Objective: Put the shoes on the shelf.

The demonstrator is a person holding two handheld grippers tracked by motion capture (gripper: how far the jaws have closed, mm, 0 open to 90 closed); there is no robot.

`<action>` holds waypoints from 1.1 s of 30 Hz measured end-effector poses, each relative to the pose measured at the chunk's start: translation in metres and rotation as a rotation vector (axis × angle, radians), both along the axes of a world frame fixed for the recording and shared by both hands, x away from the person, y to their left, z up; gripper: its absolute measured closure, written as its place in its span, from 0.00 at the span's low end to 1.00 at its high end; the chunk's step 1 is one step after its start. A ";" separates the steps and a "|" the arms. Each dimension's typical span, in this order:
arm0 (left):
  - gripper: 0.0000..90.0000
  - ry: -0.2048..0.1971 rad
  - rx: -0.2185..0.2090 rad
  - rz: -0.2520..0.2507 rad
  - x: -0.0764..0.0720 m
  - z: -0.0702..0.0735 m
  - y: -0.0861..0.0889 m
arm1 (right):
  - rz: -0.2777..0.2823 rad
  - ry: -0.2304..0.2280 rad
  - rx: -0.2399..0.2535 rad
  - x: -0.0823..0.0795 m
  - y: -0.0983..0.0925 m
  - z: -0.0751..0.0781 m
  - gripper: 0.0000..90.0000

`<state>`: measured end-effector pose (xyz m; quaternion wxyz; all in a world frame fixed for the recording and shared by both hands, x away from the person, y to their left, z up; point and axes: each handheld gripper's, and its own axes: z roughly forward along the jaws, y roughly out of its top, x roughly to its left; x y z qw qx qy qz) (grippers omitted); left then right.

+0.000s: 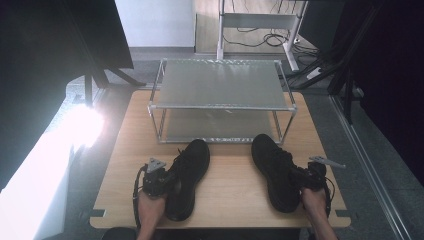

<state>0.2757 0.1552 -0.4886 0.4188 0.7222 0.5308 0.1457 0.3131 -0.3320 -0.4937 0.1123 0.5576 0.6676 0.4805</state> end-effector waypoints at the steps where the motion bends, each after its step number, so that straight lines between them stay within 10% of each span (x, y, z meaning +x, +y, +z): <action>1: 0.90 0.003 -0.009 -0.003 0.001 0.000 0.001 | -0.003 0.001 0.007 0.000 0.000 0.000 0.80; 8: 0.91 0.042 -0.153 0.002 0.006 -0.005 0.015 | -0.009 0.031 0.101 -0.001 -0.006 -0.002 0.80; 18: 0.91 0.011 -0.188 -0.022 0.005 0.008 0.013 | 0.008 0.043 0.248 -0.003 -0.008 0.003 0.80; 33: 0.91 -0.037 -0.350 -0.027 0.000 0.025 0.009 | 0.066 0.025 0.407 -0.003 0.013 0.017 0.80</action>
